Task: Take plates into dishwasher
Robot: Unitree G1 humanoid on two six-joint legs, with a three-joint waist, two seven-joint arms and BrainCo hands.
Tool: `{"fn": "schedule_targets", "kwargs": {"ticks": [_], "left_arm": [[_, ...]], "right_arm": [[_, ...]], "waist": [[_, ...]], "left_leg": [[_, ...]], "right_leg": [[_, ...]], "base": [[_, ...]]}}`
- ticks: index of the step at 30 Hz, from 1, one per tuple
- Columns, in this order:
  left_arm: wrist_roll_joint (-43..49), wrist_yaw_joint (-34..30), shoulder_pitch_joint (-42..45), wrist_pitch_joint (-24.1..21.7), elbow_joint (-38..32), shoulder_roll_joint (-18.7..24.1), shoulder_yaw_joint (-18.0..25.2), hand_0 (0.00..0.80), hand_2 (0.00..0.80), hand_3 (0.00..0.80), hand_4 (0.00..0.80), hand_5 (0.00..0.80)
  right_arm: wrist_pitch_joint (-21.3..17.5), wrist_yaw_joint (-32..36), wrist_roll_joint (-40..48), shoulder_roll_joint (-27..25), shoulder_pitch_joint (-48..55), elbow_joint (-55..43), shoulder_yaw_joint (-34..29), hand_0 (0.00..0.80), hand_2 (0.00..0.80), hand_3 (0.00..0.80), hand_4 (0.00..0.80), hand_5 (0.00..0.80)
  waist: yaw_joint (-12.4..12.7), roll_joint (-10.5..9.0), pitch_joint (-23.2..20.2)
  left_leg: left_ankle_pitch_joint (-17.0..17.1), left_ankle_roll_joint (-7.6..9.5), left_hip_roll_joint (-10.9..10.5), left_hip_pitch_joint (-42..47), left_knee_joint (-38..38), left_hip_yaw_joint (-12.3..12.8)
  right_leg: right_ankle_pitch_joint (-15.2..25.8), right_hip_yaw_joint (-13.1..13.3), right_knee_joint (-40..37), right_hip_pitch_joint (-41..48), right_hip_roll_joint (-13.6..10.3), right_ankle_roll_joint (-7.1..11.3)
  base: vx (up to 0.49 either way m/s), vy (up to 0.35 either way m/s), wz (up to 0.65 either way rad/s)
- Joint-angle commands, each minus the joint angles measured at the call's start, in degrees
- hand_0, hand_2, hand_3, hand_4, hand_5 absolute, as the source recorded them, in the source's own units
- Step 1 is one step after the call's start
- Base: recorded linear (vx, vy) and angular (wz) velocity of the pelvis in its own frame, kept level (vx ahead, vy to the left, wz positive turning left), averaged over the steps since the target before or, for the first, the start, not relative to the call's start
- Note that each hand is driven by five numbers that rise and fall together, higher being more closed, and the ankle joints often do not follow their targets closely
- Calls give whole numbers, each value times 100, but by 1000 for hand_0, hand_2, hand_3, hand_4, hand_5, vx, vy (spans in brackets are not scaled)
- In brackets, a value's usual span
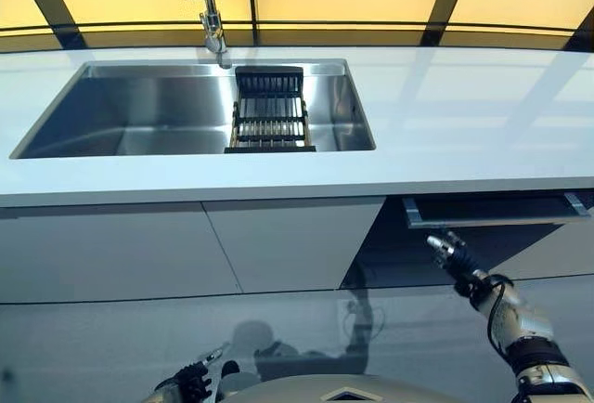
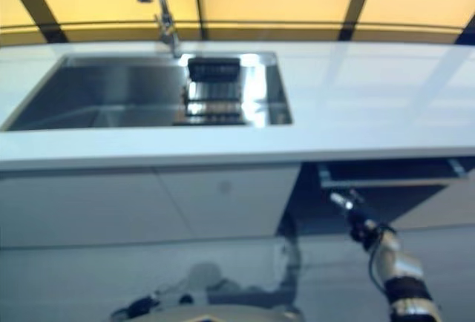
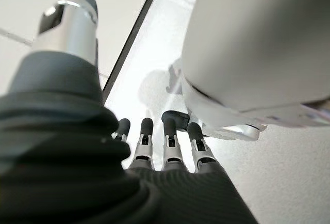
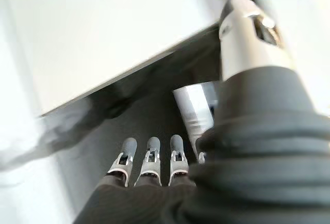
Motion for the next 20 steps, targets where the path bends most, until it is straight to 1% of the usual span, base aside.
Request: {"fn": "schedule_targets", "kwargs": {"ticks": [1,5,8,12,16,20], "left_arm": [[476,-90,-429,81,405,170,-113,0,0,0,0,0],[940,-168,-505,245,529,133,-285,0,0,0,0,0],[896,-204,-554,226,649,54,-331,0,0,0,0,0],[773,-194,-642,250,713,-50,-363,0,0,0,0,0],[782,-143,-671,230,702,-97,-423,0,0,0,0,0],[767,-170,-702,140,675,-98,-475,0,0,0,0,0]], "right_arm": [[30,360,-384,175,-85,354,99,0,0,0,0,0],[143,537,-782,580,187,1178,277,0,0,0,0,0],[3,563,-1022,935,294,1873,411,0,0,0,0,0],[-132,594,-1191,1213,351,2557,495,0,0,0,0,0],[-212,603,-1267,1341,351,2763,595,0,0,0,0,0],[-406,605,-1170,1371,294,2787,713,0,0,0,0,0]], "waist": [[-86,-61,183],[-111,-45,191],[-124,-20,197],[-104,27,204],[-60,39,211],[-13,20,222]], "left_leg": [[-391,176,-83,165,137,416],[-341,190,-94,86,133,410],[-361,223,-106,104,130,398],[-380,251,-126,121,114,347],[-382,258,-133,124,103,293],[-386,262,-138,109,104,240]], "right_leg": [[-251,41,303,-242,329,-386],[-268,30,365,-297,349,-397],[-303,40,396,-296,346,-413],[-331,45,415,-269,330,-405],[-338,23,426,-248,298,-380],[-349,23,448,-251,278,-360]], "base": [[7,58,3],[13,59,1],[52,70,4],[48,59,0],[33,20,1],[0,0,0]]}}
